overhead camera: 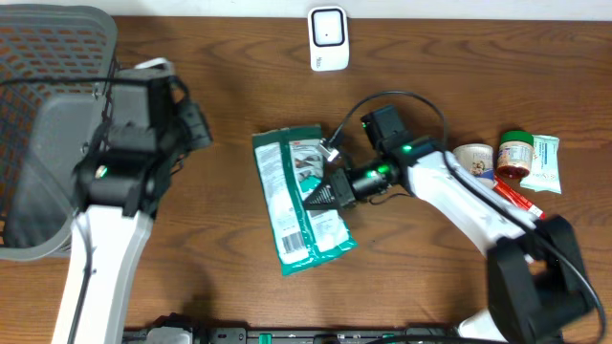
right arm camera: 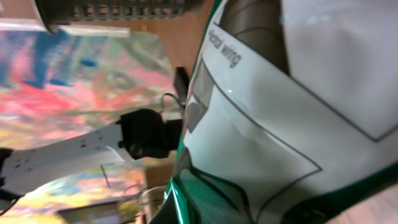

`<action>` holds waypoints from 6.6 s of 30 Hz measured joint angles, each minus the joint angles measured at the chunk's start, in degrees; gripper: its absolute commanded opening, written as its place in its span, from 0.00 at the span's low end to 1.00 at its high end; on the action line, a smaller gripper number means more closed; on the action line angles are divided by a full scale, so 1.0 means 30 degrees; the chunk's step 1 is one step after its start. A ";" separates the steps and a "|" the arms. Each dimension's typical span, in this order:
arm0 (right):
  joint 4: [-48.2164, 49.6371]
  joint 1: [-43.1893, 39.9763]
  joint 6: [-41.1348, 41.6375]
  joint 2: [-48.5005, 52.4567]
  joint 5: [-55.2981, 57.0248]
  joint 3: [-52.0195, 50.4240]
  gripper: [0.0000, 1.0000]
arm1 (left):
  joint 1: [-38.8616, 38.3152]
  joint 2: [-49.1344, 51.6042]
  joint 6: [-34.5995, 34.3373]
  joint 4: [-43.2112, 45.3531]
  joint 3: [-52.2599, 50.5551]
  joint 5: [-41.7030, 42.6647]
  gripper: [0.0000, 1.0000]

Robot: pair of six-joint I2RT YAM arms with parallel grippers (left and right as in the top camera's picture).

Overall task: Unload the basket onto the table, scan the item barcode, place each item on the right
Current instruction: 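Release the left gripper and drag the pack right with the right gripper, then lift the glove pack and swing it left with the right gripper, then carry the glove pack up to the white scanner, then hold the glove pack in front of the white scanner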

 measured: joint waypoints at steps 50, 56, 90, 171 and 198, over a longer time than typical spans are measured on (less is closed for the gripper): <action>-0.9005 -0.2157 -0.3191 -0.4386 1.1489 0.0583 0.01 | 0.3701 -0.1916 -0.0780 -0.1137 0.0000 -0.5595 0.85; -1.0316 -0.2157 -0.3694 -0.6834 1.5402 0.2586 0.01 | 0.3701 -0.1916 -0.0780 -0.1137 0.0000 -0.5595 0.85; -1.1584 0.6288 -1.0003 -0.6484 3.2108 0.7919 0.01 | 0.3701 -0.1916 -0.0780 -0.1137 0.0000 -0.5595 0.85; 2.0735 0.2820 -3.7084 1.2939 3.0840 1.3879 0.01 | 0.3701 -0.1916 -0.0780 -0.1137 0.0000 -0.5595 0.85; 2.1034 0.2004 -3.1693 1.5635 2.9718 1.4178 0.01 | 0.3701 -0.1916 -0.0780 -0.1137 0.0000 -0.5595 0.85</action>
